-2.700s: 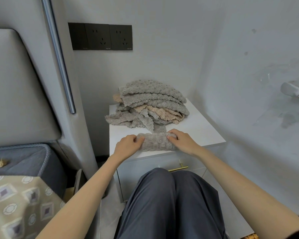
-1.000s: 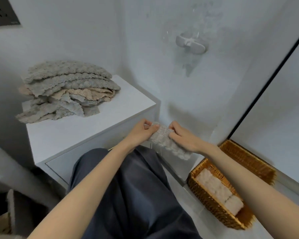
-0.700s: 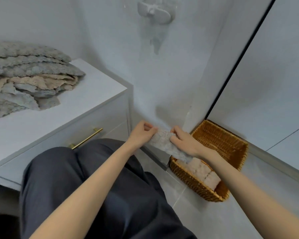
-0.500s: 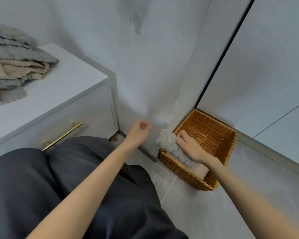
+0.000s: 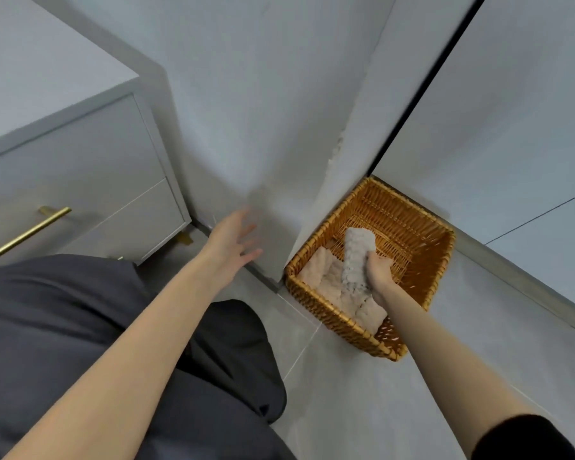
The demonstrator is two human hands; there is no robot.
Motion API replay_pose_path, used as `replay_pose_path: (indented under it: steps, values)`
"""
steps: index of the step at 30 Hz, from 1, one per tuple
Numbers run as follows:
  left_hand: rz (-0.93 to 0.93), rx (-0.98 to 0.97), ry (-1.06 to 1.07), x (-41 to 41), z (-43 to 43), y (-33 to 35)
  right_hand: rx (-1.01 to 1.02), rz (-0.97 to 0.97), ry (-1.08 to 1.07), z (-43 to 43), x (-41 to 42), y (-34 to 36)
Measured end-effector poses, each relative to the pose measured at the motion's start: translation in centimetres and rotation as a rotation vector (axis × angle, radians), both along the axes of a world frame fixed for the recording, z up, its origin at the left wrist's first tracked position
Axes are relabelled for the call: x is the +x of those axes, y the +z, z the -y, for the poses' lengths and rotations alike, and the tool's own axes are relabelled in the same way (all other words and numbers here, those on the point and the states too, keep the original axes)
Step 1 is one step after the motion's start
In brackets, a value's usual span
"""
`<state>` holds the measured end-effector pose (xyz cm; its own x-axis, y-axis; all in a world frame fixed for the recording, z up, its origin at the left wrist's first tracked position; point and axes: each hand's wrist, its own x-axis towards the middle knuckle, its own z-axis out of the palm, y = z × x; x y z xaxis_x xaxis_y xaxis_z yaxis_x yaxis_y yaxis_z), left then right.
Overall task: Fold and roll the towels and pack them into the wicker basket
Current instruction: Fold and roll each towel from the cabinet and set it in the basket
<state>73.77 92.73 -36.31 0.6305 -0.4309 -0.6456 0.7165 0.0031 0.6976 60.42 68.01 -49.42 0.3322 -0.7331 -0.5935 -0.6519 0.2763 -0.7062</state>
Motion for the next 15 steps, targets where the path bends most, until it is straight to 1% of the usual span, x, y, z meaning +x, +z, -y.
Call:
replay_pose_path:
  steps: [4,7,12,15]
  values:
    - [-0.171,-0.15,0.103,1.6,-0.1,-0.2,0.133,0.041,-0.217,1.7,2.8,-2.4]
    - [-0.236,-0.236,0.104,2.4,-0.2,-0.4,0.153,0.047,-0.377,2.7,4.5,-4.2]
    - [-0.288,-0.343,0.096,3.4,0.1,-0.7,0.177,0.044,-0.485,4.7,6.3,-6.4]
    - [-0.294,-0.404,0.116,4.1,0.5,-0.8,0.115,0.075,-0.524,6.1,7.5,-7.1]
